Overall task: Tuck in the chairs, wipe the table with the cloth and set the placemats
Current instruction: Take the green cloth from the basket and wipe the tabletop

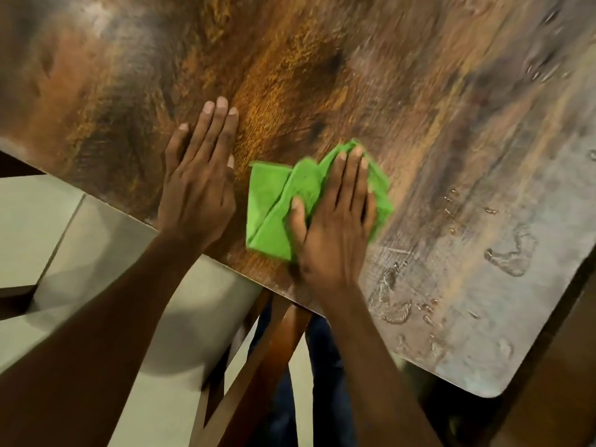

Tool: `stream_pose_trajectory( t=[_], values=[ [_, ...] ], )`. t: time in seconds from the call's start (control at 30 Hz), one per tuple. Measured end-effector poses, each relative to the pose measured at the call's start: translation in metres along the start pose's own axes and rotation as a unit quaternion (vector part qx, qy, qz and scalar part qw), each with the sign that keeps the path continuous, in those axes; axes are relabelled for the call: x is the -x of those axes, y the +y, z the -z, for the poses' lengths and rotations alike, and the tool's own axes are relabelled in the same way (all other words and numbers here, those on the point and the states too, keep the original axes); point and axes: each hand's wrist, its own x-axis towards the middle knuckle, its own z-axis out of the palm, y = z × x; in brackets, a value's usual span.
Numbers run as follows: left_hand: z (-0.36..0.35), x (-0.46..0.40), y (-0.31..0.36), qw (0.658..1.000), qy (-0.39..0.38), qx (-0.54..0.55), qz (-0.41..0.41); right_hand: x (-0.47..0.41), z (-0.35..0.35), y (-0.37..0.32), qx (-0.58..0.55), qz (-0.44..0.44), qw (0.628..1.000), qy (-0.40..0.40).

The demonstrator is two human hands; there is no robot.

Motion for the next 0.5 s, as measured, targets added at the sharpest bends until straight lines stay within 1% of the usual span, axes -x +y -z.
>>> stream_pose_trajectory(
  t=[0.07,0.13,0.2,0.33,0.4,0.5],
  values=[
    [0.001,-0.001,0.002,1.000,-0.003,0.004,0.000,-0.037,0.004,0.012,0.000,-0.017,0.999,0.029],
    [0.004,-0.001,0.003,1.000,-0.013,0.001,0.003,-0.050,0.007,0.014,0.002,-0.029,0.999,0.033],
    [0.007,-0.001,0.005,0.999,-0.025,-0.017,-0.010,-0.026,0.008,0.008,0.003,-0.042,0.999,0.018],
    [0.005,-0.013,0.036,0.996,-0.042,-0.019,-0.078,0.063,0.008,0.000,0.004,-0.053,0.998,-0.039],
    [-0.004,-0.020,0.055,0.994,-0.047,-0.002,-0.103,0.077,0.006,0.004,0.008,-0.046,0.998,-0.045],
    [-0.017,-0.022,0.060,0.995,-0.044,0.017,-0.089,0.063,0.004,0.013,0.015,-0.034,0.999,-0.039]
  ],
)
